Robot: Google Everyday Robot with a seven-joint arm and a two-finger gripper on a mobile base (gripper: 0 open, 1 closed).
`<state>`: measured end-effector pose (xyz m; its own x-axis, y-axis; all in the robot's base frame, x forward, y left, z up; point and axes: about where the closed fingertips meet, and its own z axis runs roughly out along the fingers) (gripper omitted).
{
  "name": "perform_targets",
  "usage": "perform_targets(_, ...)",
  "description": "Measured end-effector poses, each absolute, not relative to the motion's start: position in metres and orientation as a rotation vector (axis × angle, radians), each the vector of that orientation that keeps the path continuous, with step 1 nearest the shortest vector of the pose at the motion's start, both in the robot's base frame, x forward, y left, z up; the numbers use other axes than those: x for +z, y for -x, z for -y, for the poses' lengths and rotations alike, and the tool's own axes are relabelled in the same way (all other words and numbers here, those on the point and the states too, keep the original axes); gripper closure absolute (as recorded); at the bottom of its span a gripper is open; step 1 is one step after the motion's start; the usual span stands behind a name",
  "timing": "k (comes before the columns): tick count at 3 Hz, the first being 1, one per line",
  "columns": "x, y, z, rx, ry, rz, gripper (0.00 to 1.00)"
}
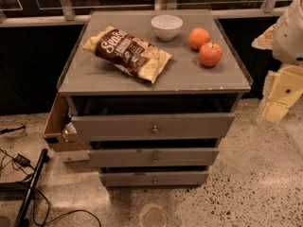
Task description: Open bottom drawer
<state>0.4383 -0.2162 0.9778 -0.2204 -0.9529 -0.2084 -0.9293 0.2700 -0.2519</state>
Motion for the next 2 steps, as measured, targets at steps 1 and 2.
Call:
perform_targets(1,0.9778,-0.4383,0.2162,-0.104,1.721,-2.227,0.0)
perform_targets(2,0.9778,-0.4383,0.2162,-0.104,1.721,-2.227,0.16)
